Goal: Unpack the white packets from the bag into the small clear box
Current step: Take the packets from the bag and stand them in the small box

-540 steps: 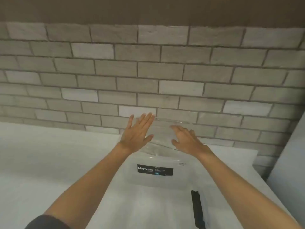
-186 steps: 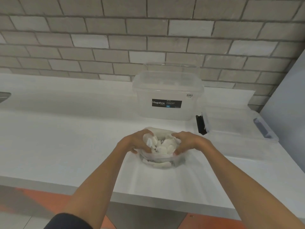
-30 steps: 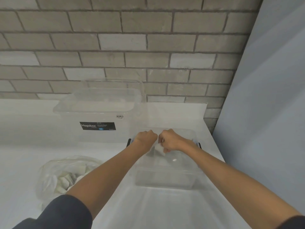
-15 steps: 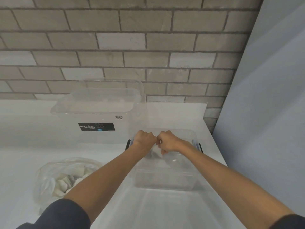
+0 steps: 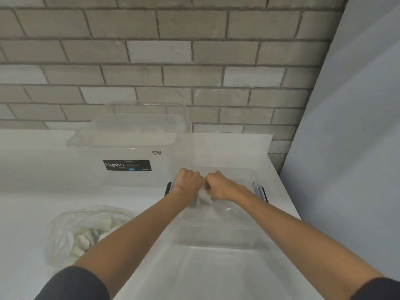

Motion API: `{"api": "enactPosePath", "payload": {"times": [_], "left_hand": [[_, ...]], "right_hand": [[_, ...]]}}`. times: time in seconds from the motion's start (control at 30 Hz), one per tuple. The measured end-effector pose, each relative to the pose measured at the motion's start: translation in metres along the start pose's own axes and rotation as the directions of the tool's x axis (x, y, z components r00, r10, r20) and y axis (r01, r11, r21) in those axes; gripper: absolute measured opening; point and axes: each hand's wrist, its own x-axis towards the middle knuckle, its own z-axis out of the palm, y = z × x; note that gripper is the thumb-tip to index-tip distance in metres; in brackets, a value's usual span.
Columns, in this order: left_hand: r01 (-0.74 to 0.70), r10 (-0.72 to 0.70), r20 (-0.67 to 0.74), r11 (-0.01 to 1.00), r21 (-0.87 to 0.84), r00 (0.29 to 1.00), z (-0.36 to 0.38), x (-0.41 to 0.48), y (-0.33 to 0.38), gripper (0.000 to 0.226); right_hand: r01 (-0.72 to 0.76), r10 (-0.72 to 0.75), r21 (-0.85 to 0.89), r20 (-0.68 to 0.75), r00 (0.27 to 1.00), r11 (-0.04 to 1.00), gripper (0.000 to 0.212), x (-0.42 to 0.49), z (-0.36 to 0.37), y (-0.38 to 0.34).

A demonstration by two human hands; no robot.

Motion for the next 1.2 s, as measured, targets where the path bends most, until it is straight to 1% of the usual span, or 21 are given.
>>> {"api": "enactPosePath", "payload": {"times": [0.1, 0.2, 0.33, 0.43, 0.53, 0.63, 0.73, 0.87, 1.07, 1.2], "left_hand": [[-0.002, 0.000, -0.034, 0.999, -0.053, 0.999, -0.003, -0.001, -0.006, 0.029], [0.005, -0.015, -0.077, 0.993, -0.122, 0.997, -0.002, -0.003, -0.010, 0.032], [0.028, -0.061, -0.135, 0.973, -0.230, 0.989, -0.001, -0.004, -0.017, 0.029], [0.028, -0.082, -0.169, 0.953, -0.302, 0.982, -0.001, -0.006, -0.020, 0.029], [0.025, -0.099, -0.188, 0.932, -0.360, 0.977, -0.001, -0.010, -0.023, 0.030], [0.038, -0.128, -0.213, 0.924, -0.380, 0.969, 0.001, -0.015, -0.025, 0.028], [0.053, -0.152, -0.218, 0.913, -0.403, 0.964, 0.005, -0.019, -0.026, 0.026], [0.065, -0.181, -0.229, 0.896, -0.438, 0.957, 0.010, -0.023, -0.030, 0.024], [0.056, -0.196, -0.237, 0.868, -0.493, 0.951, 0.010, -0.030, -0.034, 0.024], [0.031, -0.195, -0.259, 0.850, -0.526, 0.946, 0.010, -0.033, -0.037, 0.023]], "right_hand": [[-0.014, 0.014, 0.004, 0.003, 1.000, 1.000, 0.022, -0.002, -0.002, 0.000], [-0.031, 0.031, 0.012, 0.004, 1.000, 0.999, 0.020, -0.002, -0.002, 0.002], [-0.055, 0.051, 0.082, 0.054, 0.997, 0.995, 0.017, -0.001, -0.003, 0.001], [-0.061, 0.057, 0.077, 0.057, 0.997, 0.995, 0.019, -0.001, -0.002, -0.004], [-0.049, 0.050, -0.033, 0.040, 0.998, 0.998, 0.026, -0.003, 0.000, -0.010], [0.000, 0.001, -0.175, 0.009, 1.000, 0.985, 0.036, -0.006, 0.000, -0.017], [0.027, -0.031, -0.344, -0.006, 1.000, 0.939, 0.035, -0.008, -0.001, -0.023], [0.042, -0.059, -0.483, -0.020, 0.998, 0.875, 0.033, -0.007, -0.001, -0.028], [0.021, -0.049, -0.572, -0.035, 0.998, 0.820, 0.025, -0.007, -0.004, -0.030], [-0.001, -0.018, -0.539, -0.029, 0.999, 0.842, 0.019, -0.008, -0.008, -0.028]]}}
